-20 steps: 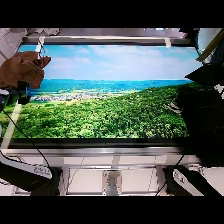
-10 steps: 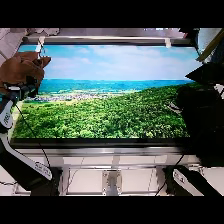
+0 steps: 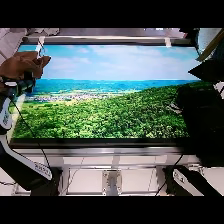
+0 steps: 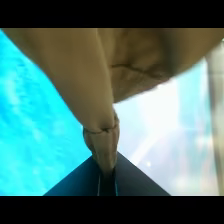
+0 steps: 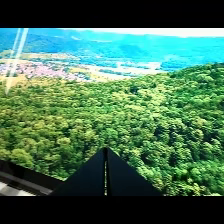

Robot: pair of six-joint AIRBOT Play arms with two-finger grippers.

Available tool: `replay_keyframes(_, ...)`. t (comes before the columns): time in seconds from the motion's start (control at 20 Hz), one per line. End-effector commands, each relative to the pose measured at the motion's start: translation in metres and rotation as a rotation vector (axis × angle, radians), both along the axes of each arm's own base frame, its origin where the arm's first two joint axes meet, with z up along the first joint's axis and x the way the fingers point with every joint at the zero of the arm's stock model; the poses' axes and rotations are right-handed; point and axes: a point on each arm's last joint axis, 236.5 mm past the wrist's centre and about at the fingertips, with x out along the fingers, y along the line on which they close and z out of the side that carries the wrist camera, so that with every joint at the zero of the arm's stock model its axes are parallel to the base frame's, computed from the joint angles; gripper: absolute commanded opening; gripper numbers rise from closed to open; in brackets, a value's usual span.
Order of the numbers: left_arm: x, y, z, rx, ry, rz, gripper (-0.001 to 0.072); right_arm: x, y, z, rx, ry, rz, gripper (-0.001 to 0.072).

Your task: Fold the clothes and pants, and hang the long-sleeved shirts on hangers.

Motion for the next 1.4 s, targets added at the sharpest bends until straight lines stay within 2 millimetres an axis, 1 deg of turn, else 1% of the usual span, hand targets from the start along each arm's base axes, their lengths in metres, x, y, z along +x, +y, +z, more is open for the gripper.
replay_keyframes(0.0,-0.004,-0.049,0.098,0.119,-0.109,-0.198,0.0009,-0.003,-0.04,-0.017,-0.148,0.051,-0.099,0.0028)
replay_keyframes(0.05,-0.009,-0.075,0.134,0.156,-0.154,-0.269,0.0008,-0.004,-0.054,-0.021,-0.195,0.065,-0.137,0.0028)
replay_keyframes(0.1,-0.016,-0.107,0.172,0.192,-0.206,-0.344,0.0009,-0.004,-0.066,-0.023,-0.237,0.07,-0.163,0.0028)
replay_keyframes(0.15,-0.026,-0.142,0.203,0.21,-0.251,-0.416,0.0008,-0.004,-0.072,-0.024,-0.273,0.07,-0.163,0.0028)
replay_keyframes(0.2,-0.038,-0.183,0.232,0.219,-0.298,-0.497,0.0008,-0.005,-0.076,-0.024,-0.3,0.066,-0.154,0.0028)
replay_keyframes(0.25,-0.052,-0.228,0.257,0.223,-0.341,-0.583,0.0008,-0.005,-0.076,-0.024,-0.314,0.063,-0.142,0.0028)
replay_keyframes(0.3,-0.067,-0.272,0.276,0.223,-0.38,-0.665,0.0008,-0.005,-0.076,-0.024,-0.322,0.061,-0.132,0.0028)
replay_keyframes(0.35,-0.085,-0.322,0.291,0.214,-0.417,-0.757,0.0008,-0.004,-0.076,-0.024,-0.324,0.058,-0.126,0.0028)
replay_keyframes(0.4,-0.104,-0.37,0.299,0.2,-0.444,-0.849,0.0008,-0.001,-0.076,-0.022,-0.324,0.04,-0.13,0.0029)
replay_keyframes(0.45,-0.128,-0.422,0.301,0.178,-0.462,-0.955,0.0008,0.003,-0.077,-0.019,-0.323,0.021,-0.135,0.0029)
replay_keyframes(0.5,-0.152,-0.47,0.297,0.155,-0.468,-1.055,0.0008,0.006,-0.077,-0.017,-0.323,0.008,-0.139,0.0029)
replay_keyframes(0.55,-0.181,-0.52,0.289,0.128,-0.463,-1.165,0.0008,0.006,-0.077,-0.018,-0.323,0.013,-0.138,0.003)
replay_keyframes(0.65,-0.242,-0.607,0.262,0.078,-0.436,-1.355,0.0008,0.008,-0.077,-0.023,-0.321,0.027,-0.135,0.003)
replay_keyframes(0.75,-0.295,-0.679,0.227,0.039,-0.4,-1.469,0.0008,0.009,-0.077,-0.027,-0.318,0.042,-0.131,0.0029)
replay_keyframes(0.85,-0.341,-0.737,0.189,-0.019,-0.345,-1.495,0.0008,0.01,-0.074,-0.03,-0.305,0.047,-0.121,0.0029)
replay_keyframes(0.95,-0.382,-0.778,0.155,-0.016,-0.338,-1.514,0.0008,0.013,-0.068,-0.032,-0.284,0.051,-0.104,0.0029)
replay_keyframes(1.0,-0.401,-0.792,0.139,-0.009,-0.328,-1.534,0.0008,0.014,-0.065,-0.032,-0.274,0.053,-0.096,0.003)
replay_keyframes(1.05,-0.414,-0.8,0.128,-0.004,-0.316,-1.552,0.0008,0.015,-0.064,-0.033,-0.267,0.054,-0.091,0.0029)
replay_keyframes(1.1,-0.419,-0.802,0.122,0.0,-0.309,-1.56,0.001,0.016,-0.064,-0.034,-0.265,0.056,-0.089,0.0038)
replay_keyframes(1.15,-0.414,-0.801,0.122,0.005,-0.312,-1.553,0.0103,0.018,-0.064,-0.035,-0.263,0.059,-0.089,0.0046)
replay_keyframes(1.2,-0.397,-0.794,0.127,0.015,-0.326,-1.53,0.0457,0.019,-0.064,-0.036,-0.263,0.059,-0.089,0.0047)
replay_keyframes(1.25,-0.374,-0.782,0.135,0.027,-0.333,-1.507,0.0691,0.02,-0.064,-0.038,-0.263,0.063,-0.089,0.0048)
replay_keyframes(1.3,-0.349,-0.763,0.143,0.053,-0.331,-1.497,0.0703,0.021,-0.065,-0.038,-0.265,0.064,-0.09,0.005)
replay_keyframes(1.35,-0.317,-0.731,0.152,0.094,-0.315,-1.496,0.0703,0.022,-0.067,-0.04,-0.271,0.068,-0.095,0.01)
